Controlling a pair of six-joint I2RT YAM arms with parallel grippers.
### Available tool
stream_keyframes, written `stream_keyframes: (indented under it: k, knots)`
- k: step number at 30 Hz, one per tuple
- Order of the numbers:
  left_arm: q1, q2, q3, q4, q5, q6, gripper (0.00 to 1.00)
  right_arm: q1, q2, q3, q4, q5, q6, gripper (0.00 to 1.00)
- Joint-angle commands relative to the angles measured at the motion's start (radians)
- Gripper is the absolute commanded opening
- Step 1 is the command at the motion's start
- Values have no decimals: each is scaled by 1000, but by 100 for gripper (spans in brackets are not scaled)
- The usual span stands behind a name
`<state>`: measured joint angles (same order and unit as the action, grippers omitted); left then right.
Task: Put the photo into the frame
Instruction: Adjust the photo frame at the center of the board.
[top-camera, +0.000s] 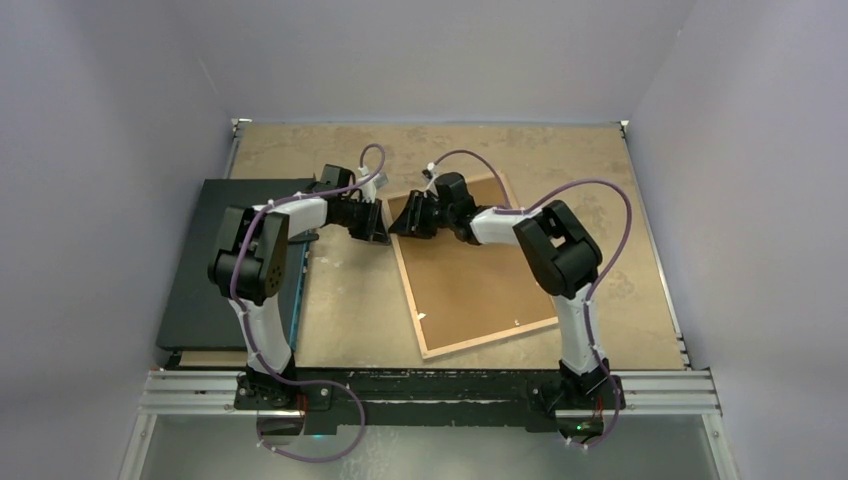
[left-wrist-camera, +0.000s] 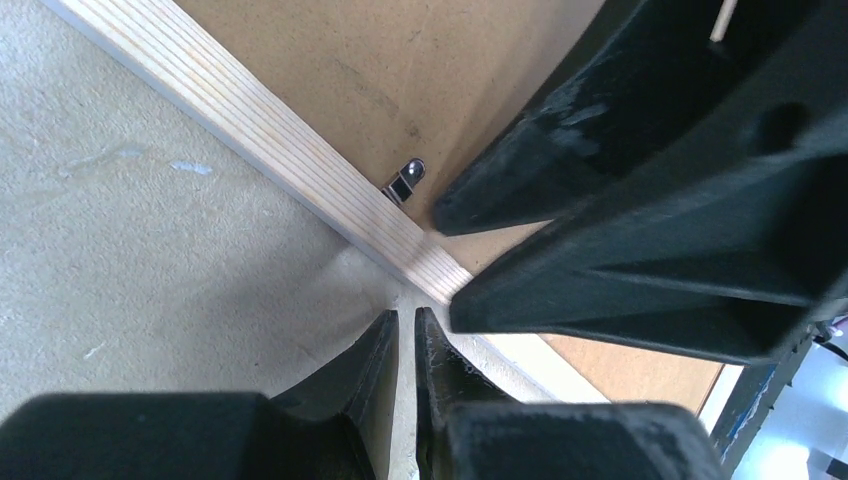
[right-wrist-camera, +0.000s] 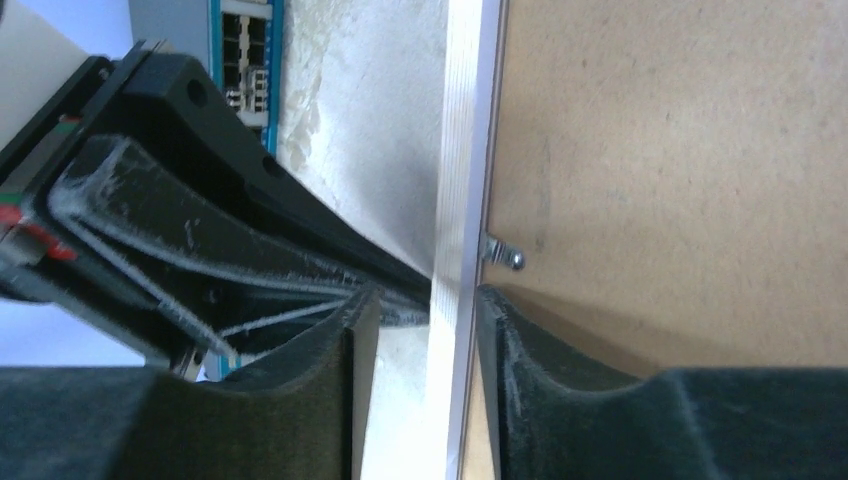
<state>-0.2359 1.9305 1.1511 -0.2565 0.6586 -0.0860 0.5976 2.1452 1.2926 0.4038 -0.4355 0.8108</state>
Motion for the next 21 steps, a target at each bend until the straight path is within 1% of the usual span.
stream_keyframes:
  k: [1, 6, 9, 12, 13, 17, 19, 21]
  knots:
    - [11, -57, 9, -35, 14, 58, 9, -69, -175, -36, -6, -21, 14, 50]
    - [13, -83, 6, -96, 3, 166, 10, -250, -329, -123, -71, 49, -8, 69]
    - [10, -95, -6, -130, -8, 226, 11, -367, -395, -147, -179, 208, -37, 85]
    - [-10, -112, -26, -158, -27, 280, 11, -447, -404, -138, -293, 409, -68, 96]
    - [-19, -119, -32, -170, -33, 294, 11, -470, -398, -135, -309, 443, -71, 99]
    - [-83, -145, -78, -178, -62, 331, 11, -519, -337, -103, -333, 511, -74, 99]
    - [-112, -153, -98, -177, -75, 338, 11, -523, -288, -75, -340, 511, -77, 99]
    - [-139, -159, -116, -176, -84, 345, 10, -524, -238, -47, -341, 480, -73, 99]
